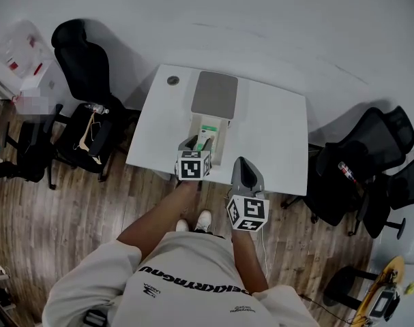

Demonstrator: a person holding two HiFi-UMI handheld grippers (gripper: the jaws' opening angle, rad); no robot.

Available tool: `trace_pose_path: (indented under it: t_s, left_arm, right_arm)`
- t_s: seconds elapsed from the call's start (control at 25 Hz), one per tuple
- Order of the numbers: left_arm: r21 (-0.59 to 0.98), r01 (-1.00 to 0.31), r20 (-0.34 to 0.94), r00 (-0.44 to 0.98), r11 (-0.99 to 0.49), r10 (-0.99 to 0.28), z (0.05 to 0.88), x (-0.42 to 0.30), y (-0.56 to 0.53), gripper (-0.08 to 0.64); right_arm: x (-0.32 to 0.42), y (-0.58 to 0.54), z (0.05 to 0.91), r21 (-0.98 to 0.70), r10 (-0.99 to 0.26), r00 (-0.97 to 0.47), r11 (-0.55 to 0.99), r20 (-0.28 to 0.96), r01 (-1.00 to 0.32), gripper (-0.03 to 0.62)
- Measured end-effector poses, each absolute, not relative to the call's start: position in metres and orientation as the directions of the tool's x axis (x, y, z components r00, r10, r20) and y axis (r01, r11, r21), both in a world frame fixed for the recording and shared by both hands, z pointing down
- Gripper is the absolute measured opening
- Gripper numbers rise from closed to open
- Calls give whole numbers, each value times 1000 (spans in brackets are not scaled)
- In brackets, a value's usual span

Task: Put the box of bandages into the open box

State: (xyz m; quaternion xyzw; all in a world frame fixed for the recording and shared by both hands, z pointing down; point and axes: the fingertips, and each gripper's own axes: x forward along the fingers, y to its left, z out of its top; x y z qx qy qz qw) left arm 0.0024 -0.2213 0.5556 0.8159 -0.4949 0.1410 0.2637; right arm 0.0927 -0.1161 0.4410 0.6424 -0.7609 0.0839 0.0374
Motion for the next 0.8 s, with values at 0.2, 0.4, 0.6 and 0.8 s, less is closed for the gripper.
trace_pose_path:
  t_s: [0.2,0.4,0.6,0.8]
  left_arm:
    - [285,-873,451,486,-395,-749,538,0,-211,167]
    - [285,-862,415,505,-419,-757,523,0,-200,147]
    - [275,-858,379,512,-434,-771,510,-1,-194,121]
    - [279,-852,360,521,-444,-774,504,-5,-190,101]
  right_arm:
    - [91,-114,440,-84,-973,-170,158,158,-984,-2]
    - [90,-115,435,-93,-976,-168,156,139,-983,-2]
    - [91,-117,430,-95,-977,-169,157,128,-983,-2]
    - [89,-118,432,-97,-976,-177,165,130,-981,-2]
